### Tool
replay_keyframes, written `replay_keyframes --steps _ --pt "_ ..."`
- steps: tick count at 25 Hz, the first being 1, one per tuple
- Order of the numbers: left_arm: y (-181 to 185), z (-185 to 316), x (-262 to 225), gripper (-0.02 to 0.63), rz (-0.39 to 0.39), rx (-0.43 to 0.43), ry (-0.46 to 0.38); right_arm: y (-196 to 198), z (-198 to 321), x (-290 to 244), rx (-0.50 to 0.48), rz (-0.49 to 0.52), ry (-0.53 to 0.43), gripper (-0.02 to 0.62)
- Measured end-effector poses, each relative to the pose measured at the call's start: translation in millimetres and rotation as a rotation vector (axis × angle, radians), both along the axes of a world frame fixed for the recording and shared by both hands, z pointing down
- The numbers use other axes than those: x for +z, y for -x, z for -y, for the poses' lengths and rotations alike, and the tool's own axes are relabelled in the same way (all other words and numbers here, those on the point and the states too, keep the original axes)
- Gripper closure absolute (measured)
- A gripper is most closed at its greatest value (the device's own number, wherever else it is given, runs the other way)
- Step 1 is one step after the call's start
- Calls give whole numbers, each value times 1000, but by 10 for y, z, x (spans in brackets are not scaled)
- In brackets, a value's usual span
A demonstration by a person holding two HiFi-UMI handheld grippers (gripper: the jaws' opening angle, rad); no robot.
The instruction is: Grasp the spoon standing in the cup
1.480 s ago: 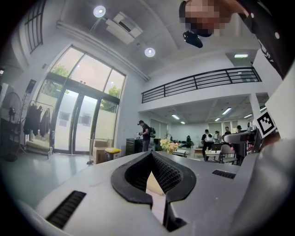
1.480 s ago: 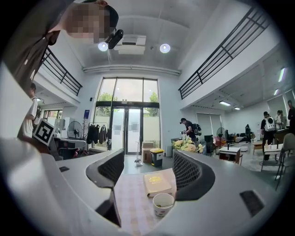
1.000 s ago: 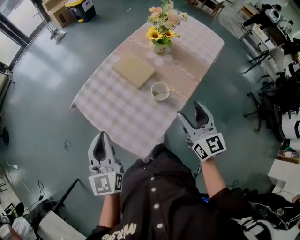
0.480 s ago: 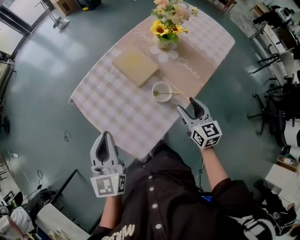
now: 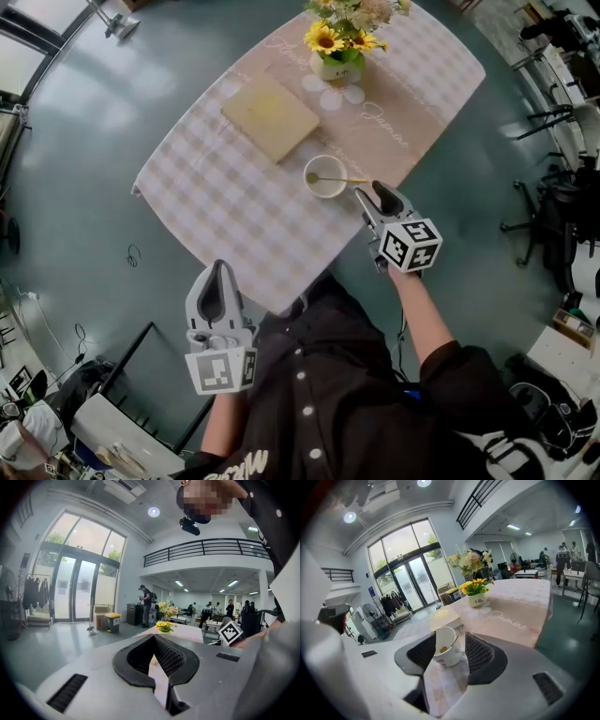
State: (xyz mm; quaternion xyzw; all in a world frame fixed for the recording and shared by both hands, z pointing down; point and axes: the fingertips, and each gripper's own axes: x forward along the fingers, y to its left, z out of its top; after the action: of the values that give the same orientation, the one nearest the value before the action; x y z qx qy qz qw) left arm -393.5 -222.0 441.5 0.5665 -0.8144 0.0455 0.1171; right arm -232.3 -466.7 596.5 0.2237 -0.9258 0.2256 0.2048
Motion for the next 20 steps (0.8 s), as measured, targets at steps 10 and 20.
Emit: replay_keyframes --steps 10,20 --pt "9 93 218 589 -32 -15 50 180 143 284 27 -6 120 462" --pt "83 126 361 589 -57 -23 75 262 147 409 53 -7 177 569"
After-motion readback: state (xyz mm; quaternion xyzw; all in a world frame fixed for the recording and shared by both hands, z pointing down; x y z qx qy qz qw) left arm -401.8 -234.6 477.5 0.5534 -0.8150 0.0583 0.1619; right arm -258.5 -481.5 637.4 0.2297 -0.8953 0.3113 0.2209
